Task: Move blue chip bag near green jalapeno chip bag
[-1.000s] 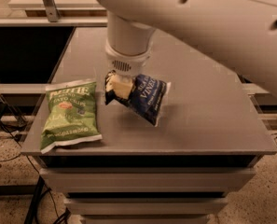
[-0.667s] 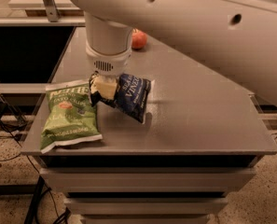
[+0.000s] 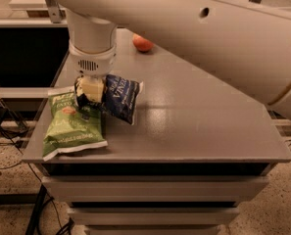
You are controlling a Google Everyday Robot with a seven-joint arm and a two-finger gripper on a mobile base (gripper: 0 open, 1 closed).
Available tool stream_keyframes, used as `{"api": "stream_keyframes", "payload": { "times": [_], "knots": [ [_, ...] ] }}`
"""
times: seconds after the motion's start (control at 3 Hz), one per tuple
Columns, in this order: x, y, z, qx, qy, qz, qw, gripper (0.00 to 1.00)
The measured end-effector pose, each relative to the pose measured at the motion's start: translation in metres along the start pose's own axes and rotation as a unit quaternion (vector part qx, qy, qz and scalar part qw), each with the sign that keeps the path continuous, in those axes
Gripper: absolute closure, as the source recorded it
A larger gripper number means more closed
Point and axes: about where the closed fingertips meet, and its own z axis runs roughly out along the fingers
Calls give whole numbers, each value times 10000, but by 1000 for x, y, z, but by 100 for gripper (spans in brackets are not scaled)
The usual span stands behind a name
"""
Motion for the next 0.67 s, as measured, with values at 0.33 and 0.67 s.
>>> {"api": "stream_keyframes", "payload": {
  "times": [0.33,0.67],
  "knots": [
    [-6,-7,0,-72,-74,3,9999,59],
    [-8,-14,-1,-113,-107,-1,9999,36]
  ]
}}
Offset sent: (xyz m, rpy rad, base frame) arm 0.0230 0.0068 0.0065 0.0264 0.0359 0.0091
